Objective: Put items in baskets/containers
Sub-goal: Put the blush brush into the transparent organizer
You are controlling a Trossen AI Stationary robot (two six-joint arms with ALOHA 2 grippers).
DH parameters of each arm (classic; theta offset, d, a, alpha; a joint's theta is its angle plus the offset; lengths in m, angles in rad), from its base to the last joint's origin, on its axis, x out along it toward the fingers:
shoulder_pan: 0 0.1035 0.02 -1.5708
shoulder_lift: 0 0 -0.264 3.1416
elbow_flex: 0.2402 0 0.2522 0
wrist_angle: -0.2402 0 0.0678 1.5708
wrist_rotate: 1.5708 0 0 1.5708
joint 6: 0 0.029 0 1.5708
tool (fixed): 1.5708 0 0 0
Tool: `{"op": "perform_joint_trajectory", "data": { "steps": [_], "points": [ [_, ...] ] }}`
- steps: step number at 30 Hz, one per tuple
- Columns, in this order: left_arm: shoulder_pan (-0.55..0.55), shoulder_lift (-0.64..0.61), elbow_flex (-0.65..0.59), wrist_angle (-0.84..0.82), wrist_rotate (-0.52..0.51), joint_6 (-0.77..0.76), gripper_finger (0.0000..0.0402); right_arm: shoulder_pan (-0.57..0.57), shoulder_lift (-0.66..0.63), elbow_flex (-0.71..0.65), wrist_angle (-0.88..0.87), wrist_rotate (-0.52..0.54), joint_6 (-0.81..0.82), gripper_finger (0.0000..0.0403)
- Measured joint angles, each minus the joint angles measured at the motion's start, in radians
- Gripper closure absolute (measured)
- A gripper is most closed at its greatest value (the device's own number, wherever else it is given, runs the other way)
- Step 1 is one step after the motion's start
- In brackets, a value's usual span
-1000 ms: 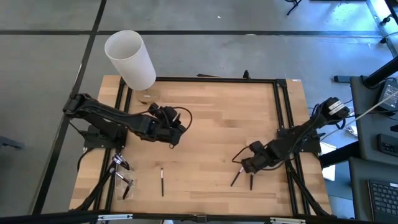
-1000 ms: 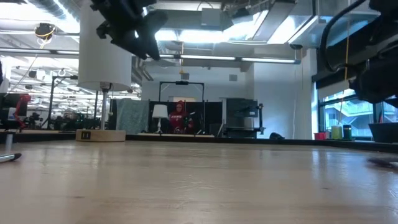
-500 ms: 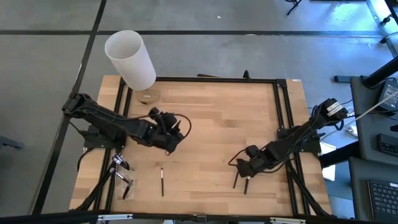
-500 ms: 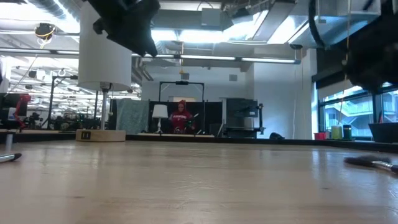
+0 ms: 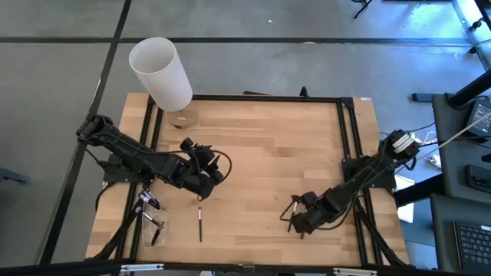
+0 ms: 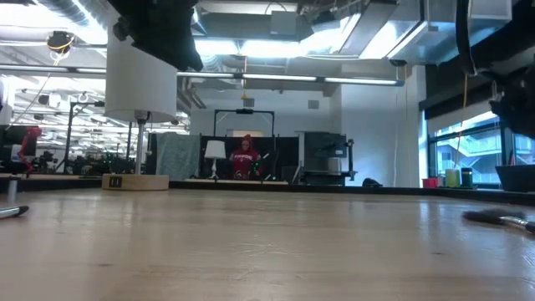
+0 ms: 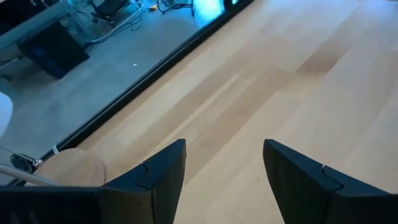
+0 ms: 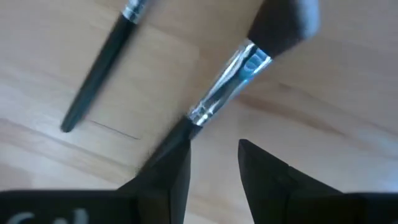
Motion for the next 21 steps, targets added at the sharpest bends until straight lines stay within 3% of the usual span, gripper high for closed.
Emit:
{"op": "perform_joint_trajectory", "data": {
  "steps": [6, 14, 21],
  "points": [
    [0.024, 0.000, 0.000, 0.001, 0.010, 0.000, 0.0192, -0.007, 0.045, 0.002, 0.033, -0.009, -0.024, 0.0270],
    [0.026, 0.000, 0.000, 0.001, 0.018, 0.008, 0.0192, -0.046, -0.033, -0.001, 0.023, -0.031, -0.079, 0.0270],
    [0.026, 0.000, 0.000, 0.001, 0.027, 0.009, 0.0192, -0.076, -0.055, -0.001, 0.022, -0.014, -0.224, 0.0270]
  ]
}}
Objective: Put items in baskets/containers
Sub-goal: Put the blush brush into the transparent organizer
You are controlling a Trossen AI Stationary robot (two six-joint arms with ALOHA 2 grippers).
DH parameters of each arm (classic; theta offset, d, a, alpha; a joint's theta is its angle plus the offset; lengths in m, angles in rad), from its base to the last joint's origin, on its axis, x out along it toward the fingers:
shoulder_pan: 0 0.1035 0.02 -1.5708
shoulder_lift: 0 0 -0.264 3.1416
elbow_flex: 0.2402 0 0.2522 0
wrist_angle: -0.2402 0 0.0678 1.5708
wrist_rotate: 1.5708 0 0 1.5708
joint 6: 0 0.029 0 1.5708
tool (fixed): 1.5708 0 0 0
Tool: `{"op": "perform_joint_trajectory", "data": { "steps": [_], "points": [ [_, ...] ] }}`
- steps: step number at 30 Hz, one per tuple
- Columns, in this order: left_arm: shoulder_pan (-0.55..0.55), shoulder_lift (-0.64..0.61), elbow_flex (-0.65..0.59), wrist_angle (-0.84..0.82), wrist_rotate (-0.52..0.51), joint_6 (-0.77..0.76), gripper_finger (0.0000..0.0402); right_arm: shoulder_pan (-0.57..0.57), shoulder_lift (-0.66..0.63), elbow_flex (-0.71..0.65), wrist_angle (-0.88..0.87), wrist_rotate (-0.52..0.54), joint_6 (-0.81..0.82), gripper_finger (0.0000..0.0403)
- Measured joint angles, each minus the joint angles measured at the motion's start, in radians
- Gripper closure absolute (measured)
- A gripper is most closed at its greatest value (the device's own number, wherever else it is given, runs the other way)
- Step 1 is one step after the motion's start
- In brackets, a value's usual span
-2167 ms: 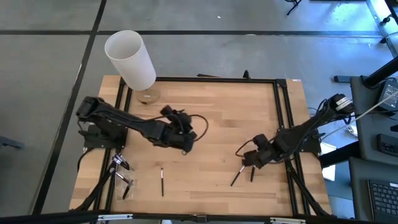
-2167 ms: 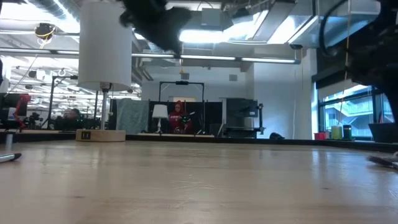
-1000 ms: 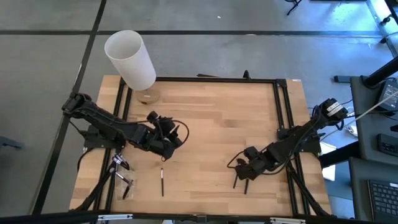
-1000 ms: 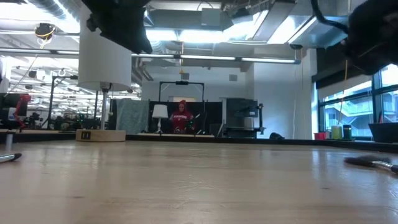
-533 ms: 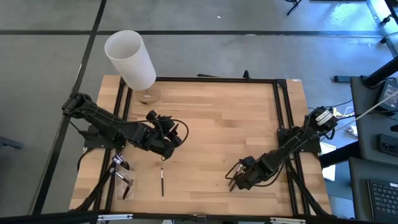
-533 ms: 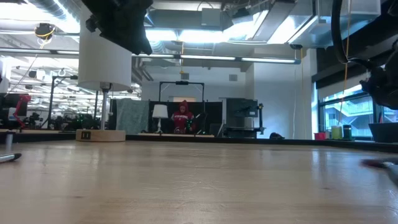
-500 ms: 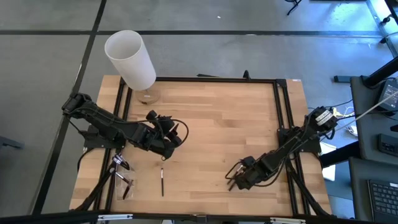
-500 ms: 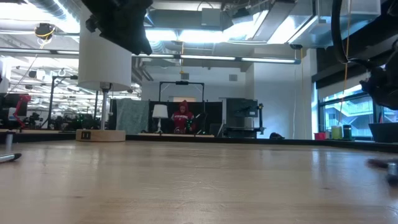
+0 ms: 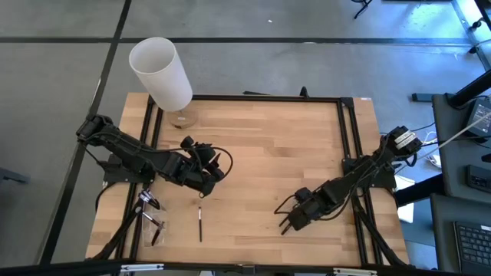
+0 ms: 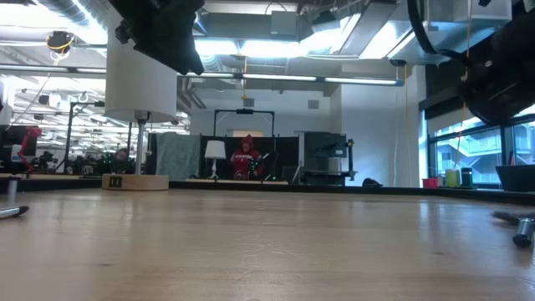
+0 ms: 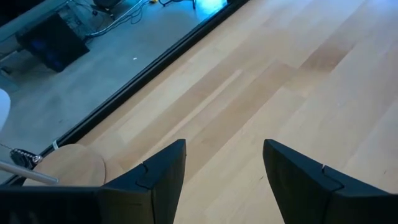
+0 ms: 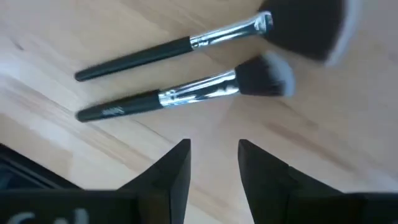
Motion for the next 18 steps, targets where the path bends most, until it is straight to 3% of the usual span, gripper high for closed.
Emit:
{"op": "perform_joint_trajectory", "data": {
  "steps": [2, 7, 14, 18],
  "points": [
    [0.000, 0.000, 0.000, 0.000, 0.003, 0.000, 0.0192, -0.013, 0.000, 0.000, -0.007, -0.009, -0.123, 0.0270],
    [0.000, 0.000, 0.000, 0.001, 0.016, -0.008, 0.0192, -0.027, 0.000, 0.000, -0.036, -0.072, -0.614, 0.0270],
    [-0.008, 0.000, 0.000, 0.001, 0.048, -0.010, 0.0192, -0.025, 0.000, 0.000, -0.050, -0.011, -1.099, 0.0270],
    [-0.029, 0.004, 0.000, 0.001, 0.051, -0.012, 0.0192, -0.025, 0.000, 0.000, -0.063, 0.047, -1.285, 0.0270]
  ]
}}
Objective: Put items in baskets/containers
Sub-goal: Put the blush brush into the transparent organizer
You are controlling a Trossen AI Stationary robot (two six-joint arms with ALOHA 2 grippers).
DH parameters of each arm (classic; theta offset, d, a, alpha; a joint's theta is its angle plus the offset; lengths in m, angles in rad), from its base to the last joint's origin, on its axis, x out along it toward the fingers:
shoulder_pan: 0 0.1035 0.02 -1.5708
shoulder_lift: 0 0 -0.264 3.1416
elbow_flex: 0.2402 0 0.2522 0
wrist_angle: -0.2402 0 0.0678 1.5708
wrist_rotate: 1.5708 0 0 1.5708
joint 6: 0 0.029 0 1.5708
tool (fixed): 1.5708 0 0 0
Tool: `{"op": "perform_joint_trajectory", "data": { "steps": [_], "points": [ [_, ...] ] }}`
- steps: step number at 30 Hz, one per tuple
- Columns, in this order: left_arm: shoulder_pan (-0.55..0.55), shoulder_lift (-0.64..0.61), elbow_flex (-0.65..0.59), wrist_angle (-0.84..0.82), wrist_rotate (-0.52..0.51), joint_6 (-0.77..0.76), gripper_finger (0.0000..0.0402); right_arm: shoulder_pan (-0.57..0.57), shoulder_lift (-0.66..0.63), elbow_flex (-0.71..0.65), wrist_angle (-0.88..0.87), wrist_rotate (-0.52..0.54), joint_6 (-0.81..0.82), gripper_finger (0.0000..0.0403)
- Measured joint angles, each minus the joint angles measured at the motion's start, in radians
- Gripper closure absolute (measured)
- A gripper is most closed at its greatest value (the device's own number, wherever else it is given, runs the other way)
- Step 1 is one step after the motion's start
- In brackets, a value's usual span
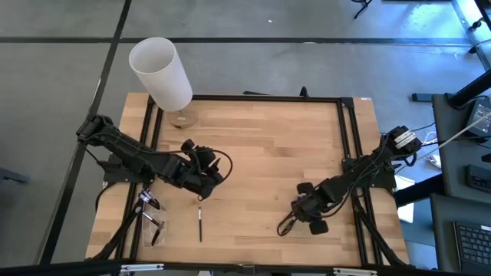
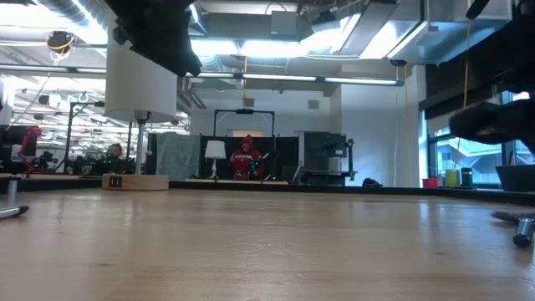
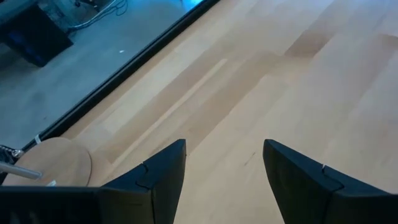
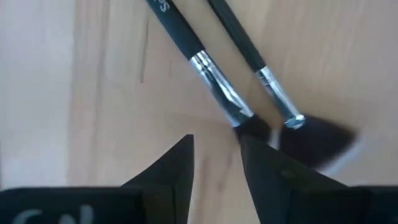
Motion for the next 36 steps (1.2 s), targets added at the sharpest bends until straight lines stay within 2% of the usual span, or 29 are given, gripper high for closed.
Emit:
{"op": "perform_joint_trajectory", "data": {
  "steps": [10, 15, 24, 27, 33, 36],
  "points": [
    [-0.040, 0.000, -0.002, 0.000, -0.005, -0.024, 0.0192, 0.000, 0.009, 0.000, 0.053, 0.036, -0.217, 0.0270],
    [-0.039, 0.000, -0.002, 0.000, -0.009, -0.026, 0.0192, 0.000, 0.049, 0.000, 0.114, 0.035, -0.249, 0.0270],
    [-0.039, 0.001, -0.002, -0.001, -0.011, -0.015, 0.0192, 0.000, 0.118, 0.005, 0.120, 0.037, -0.270, 0.0271],
    [-0.038, 0.001, -0.002, -0.001, -0.019, -0.015, 0.0192, 0.000, 0.129, 0.005, 0.126, 0.041, -0.265, 0.0286],
    [-0.038, 0.001, -0.002, -0.001, -0.018, -0.016, 0.0192, -0.002, 0.130, 0.002, 0.149, 0.047, -0.142, 0.0351],
    [-0.038, 0.001, -0.002, -0.001, -0.018, -0.021, 0.0192, -0.002, 0.131, 0.002, 0.180, 0.044, -0.069, 0.0358]
  ]
}}
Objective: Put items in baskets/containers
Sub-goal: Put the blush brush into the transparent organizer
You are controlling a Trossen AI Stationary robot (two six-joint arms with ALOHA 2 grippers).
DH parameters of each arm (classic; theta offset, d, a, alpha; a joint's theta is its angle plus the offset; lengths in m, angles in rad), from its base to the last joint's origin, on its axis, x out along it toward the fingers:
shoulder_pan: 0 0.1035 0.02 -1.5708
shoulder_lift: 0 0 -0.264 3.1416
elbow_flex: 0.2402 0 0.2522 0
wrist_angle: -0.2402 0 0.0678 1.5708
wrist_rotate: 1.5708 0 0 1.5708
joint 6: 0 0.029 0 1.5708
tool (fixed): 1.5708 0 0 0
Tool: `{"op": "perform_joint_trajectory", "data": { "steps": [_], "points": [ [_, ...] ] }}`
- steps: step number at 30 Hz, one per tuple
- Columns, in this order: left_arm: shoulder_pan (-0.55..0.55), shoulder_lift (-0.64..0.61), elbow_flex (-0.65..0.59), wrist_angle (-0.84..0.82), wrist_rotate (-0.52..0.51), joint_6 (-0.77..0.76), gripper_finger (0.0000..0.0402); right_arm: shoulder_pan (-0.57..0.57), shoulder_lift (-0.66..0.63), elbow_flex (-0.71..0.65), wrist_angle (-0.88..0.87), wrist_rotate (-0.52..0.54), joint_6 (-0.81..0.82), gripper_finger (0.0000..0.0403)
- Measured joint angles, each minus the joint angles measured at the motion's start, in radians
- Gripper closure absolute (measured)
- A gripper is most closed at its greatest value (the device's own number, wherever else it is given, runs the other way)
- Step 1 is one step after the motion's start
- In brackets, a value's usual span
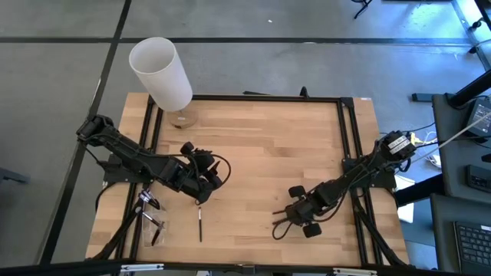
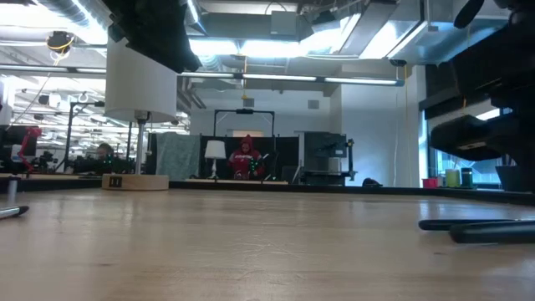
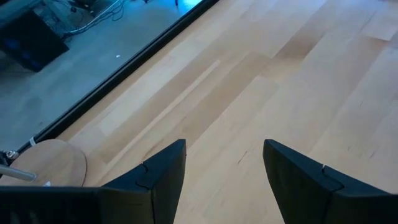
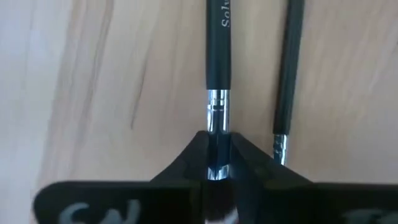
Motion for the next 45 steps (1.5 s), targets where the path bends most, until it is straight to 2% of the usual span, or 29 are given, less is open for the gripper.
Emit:
{"op": "perform_joint_trajectory", "data": {
  "steps": [3, 6, 9, 15, 20, 22, 25, 28, 31, 33, 36, 42, 45],
  "points": [
    [0.000, 0.000, 0.000, 0.000, 0.000, 0.000, 0.0192, -0.009, -0.002, 0.000, 0.013, -0.005, 0.114, 0.0353],
    [0.000, 0.000, 0.000, 0.000, 0.000, 0.000, 0.0192, -0.035, -0.001, 0.017, 0.002, -0.011, 0.251, 0.0332],
    [0.000, 0.000, 0.000, 0.000, 0.000, 0.024, 0.0192, -0.073, 0.004, 0.054, -0.014, -0.016, 0.320, 0.0323],
    [-0.004, 0.014, -0.019, 0.049, 0.006, 0.100, 0.0192, -0.181, 0.002, 0.147, -0.005, -0.007, 0.329, 0.0359],
    [-0.002, 0.062, -0.043, 0.141, 0.092, 0.237, 0.0192, -0.282, 0.002, 0.204, -0.005, -0.012, 0.301, 0.0397],
    [0.001, 0.093, -0.042, 0.154, 0.128, 0.300, 0.0192, -0.313, 0.002, 0.221, -0.033, -0.019, 0.295, 0.0398],
    [0.002, 0.156, -0.042, 0.259, 0.181, 0.440, 0.0192, -0.343, -0.009, 0.266, -0.136, -0.028, 0.272, 0.0388],
    [0.012, 0.247, -0.042, 0.488, 0.239, 0.627, 0.0192, -0.344, -0.050, 0.312, -0.264, 0.091, 0.236, 0.0387],
    [0.040, 0.353, -0.041, 0.799, 0.392, 0.783, 0.0192, -0.334, -0.134, 0.335, -0.340, 0.252, 0.217, 0.0395],
    [0.057, 0.429, -0.011, 0.959, 0.497, 0.827, 0.0192, -0.326, -0.210, 0.336, -0.367, 0.342, 0.216, 0.0399],
    [0.076, 0.517, 0.079, 1.029, 0.605, 0.837, 0.0192, -0.311, -0.333, 0.319, -0.384, 0.447, 0.215, 0.0396],
    [0.099, 0.699, 0.326, 1.037, 0.757, 0.836, 0.0192, -0.308, -0.557, 0.189, -0.336, 0.614, 0.211, 0.0391],
    [0.102, 0.804, 0.457, 1.023, 0.794, 0.855, 0.0192, -0.309, -0.647, 0.105, -0.275, 0.657, 0.199, 0.0396]
  ]
}}
